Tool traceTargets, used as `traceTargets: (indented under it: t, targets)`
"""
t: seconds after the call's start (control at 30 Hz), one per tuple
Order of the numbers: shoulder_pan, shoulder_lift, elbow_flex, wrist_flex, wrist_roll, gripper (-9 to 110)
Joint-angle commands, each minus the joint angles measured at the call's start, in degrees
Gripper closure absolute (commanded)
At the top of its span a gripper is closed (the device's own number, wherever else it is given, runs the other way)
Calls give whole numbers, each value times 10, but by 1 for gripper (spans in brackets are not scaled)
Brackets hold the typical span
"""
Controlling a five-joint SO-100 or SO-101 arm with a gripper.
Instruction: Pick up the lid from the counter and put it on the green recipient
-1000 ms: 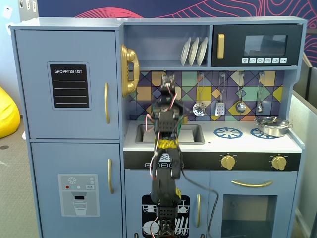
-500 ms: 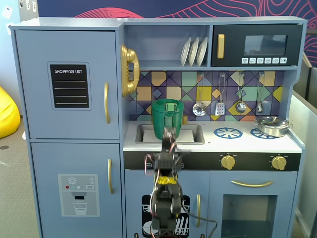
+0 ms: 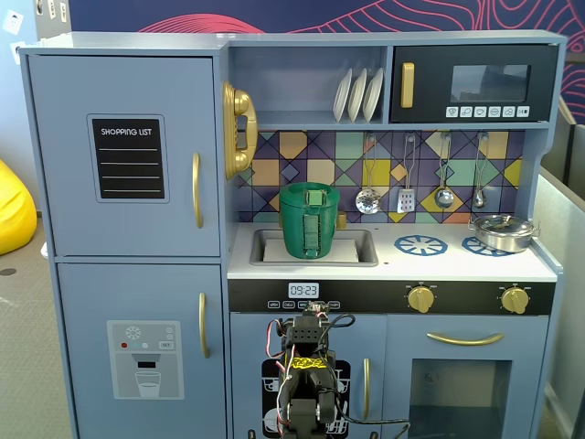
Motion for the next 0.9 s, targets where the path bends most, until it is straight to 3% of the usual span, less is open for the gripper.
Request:
traceTargets:
  t: [0.0, 0.87]
  targets:
    - [-13, -4, 2, 107, 1, 98]
    - [0, -4, 2, 110, -18, 97]
